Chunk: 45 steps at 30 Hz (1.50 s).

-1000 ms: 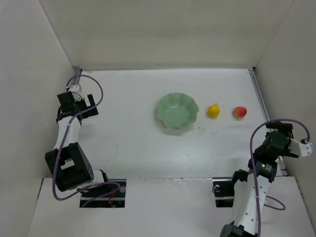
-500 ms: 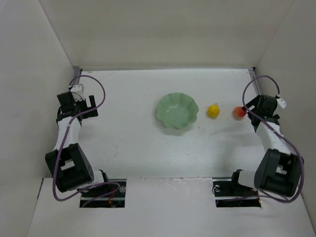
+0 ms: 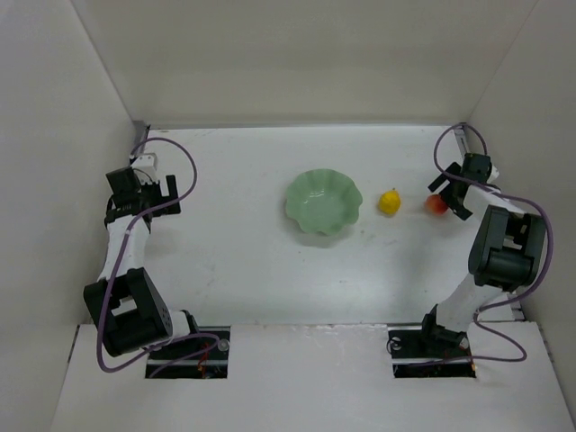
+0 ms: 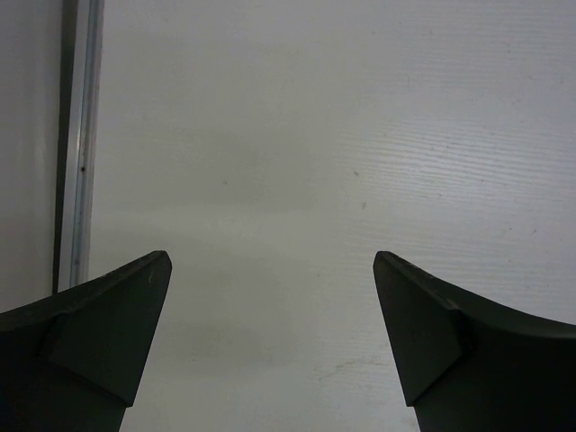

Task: Place and organize the fake fruits in the fruit bowl

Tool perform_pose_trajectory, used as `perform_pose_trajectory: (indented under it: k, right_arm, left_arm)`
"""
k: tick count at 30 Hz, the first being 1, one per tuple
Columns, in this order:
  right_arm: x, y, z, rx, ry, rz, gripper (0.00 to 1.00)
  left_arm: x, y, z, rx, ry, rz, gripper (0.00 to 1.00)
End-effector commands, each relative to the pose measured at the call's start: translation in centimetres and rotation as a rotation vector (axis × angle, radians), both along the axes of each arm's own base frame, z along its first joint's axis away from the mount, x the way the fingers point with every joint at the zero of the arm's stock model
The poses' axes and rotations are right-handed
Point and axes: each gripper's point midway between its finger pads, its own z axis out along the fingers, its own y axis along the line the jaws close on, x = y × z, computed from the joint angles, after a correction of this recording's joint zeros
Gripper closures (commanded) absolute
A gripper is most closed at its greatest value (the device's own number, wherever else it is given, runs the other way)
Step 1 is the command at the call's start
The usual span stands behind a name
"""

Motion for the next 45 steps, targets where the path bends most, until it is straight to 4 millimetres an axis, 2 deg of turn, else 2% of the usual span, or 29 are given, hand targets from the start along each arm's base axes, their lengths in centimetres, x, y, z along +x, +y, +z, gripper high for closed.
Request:
perform_pose_trajectory:
  k: [1, 20, 21, 31, 34, 36, 38, 40, 42, 45]
  right_arm:
    - [0.6, 1.6, -0.3, 0.03, 0.03, 0.053, 0.0]
    - [0.6, 1.6, -0.3, 0.03, 0.03, 0.053, 0.0]
    - [0.4, 3.3, -0.6, -0.017, 0.066, 0.129, 0.87]
    - [0.4, 3.3, -0.6, -0.018, 0.068, 0.131, 0.88]
    - [1.7, 5.0, 2.9, -0.045, -0.022, 0.175, 0.89]
    - [2.7, 6.6, 6.6, -0.068, -0.112, 0.214, 0.89]
    - [3.7, 9.2, 10.7, -0.099, -0.215, 0.269, 0.89]
    - [4.2, 12.9, 13.9, -0.123, -0.294, 0.35, 0.88]
    - [4.5, 17.5, 15.4, -0.126, -0.338, 0.452, 0.87]
    - [4.4, 24.4, 14.8, -0.09, -0.334, 0.603, 0.84]
  left_arm:
    - [0.2, 0.5, 1.7, 0.034, -0.068, -0.005, 0.0]
    - [0.1, 0.7, 1.3, 0.035, -0.062, -0.002, 0.0]
    - [0.1, 0.7, 1.3, 0.035, -0.062, -0.002, 0.0]
    - [0.1, 0.7, 1.3, 0.035, -0.062, -0.002, 0.0]
    - [0.1, 0.7, 1.2, 0.034, -0.061, -0.002, 0.0]
    - [0.2, 0.7, 1.1, 0.033, -0.059, -0.002, 0.0]
    - [0.2, 0.7, 1.2, 0.033, -0.059, -0.003, 0.0]
    - [0.2, 0.7, 1.1, 0.033, -0.058, -0.003, 0.0]
    - [0.2, 0.8, 1.1, 0.032, -0.056, -0.002, 0.0]
    - [0.2, 0.8, 1.1, 0.033, -0.058, 0.0, 0.0]
